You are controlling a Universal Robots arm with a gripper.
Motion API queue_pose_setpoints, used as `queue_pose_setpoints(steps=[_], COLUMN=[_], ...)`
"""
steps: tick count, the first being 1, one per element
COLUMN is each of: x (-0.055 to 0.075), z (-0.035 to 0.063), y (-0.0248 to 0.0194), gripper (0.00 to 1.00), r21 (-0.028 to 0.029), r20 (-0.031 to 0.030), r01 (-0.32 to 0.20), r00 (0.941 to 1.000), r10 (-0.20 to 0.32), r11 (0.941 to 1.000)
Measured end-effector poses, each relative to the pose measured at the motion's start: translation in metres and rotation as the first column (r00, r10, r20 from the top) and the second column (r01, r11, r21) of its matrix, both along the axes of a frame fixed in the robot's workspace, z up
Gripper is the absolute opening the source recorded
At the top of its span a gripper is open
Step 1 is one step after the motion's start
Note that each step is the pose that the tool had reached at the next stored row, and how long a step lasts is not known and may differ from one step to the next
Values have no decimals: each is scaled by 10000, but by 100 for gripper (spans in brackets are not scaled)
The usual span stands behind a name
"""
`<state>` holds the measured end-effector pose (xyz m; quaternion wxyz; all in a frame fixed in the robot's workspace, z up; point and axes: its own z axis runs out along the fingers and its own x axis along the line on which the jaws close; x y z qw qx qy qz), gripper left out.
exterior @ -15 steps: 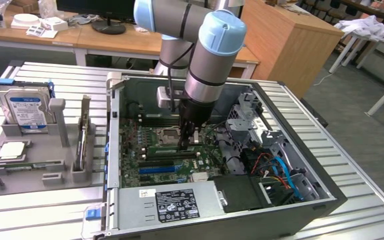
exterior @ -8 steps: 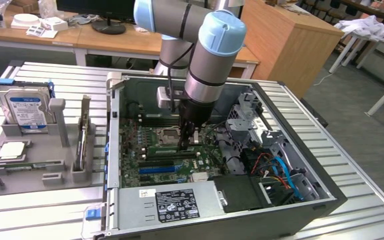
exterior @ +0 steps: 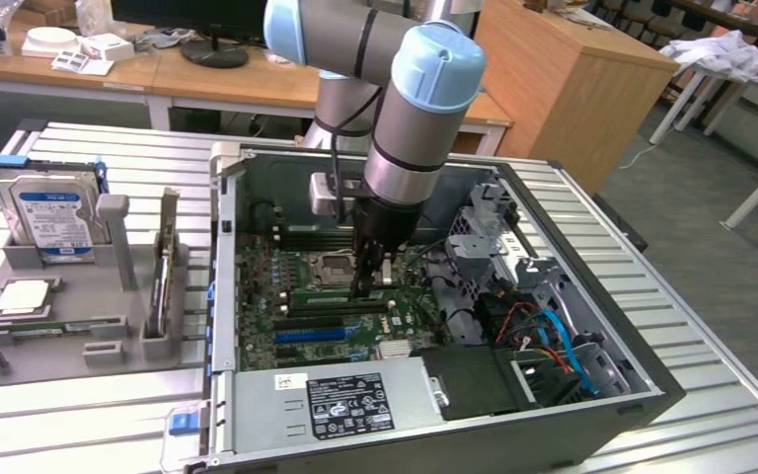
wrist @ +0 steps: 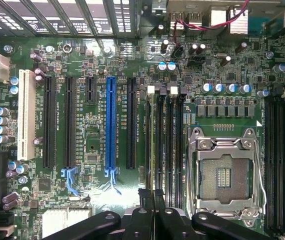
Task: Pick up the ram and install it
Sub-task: 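Insert the ram into the slot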
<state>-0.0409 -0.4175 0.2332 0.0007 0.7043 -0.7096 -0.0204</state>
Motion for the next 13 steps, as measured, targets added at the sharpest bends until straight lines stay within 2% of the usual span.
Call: queue_pose_setpoints(steps=[13], x=[0], z=[-14], y=[0], gripper=[12], r21=[2], r20=[1], r01=[0], r00=[10000], r10=[0], r11=[10000])
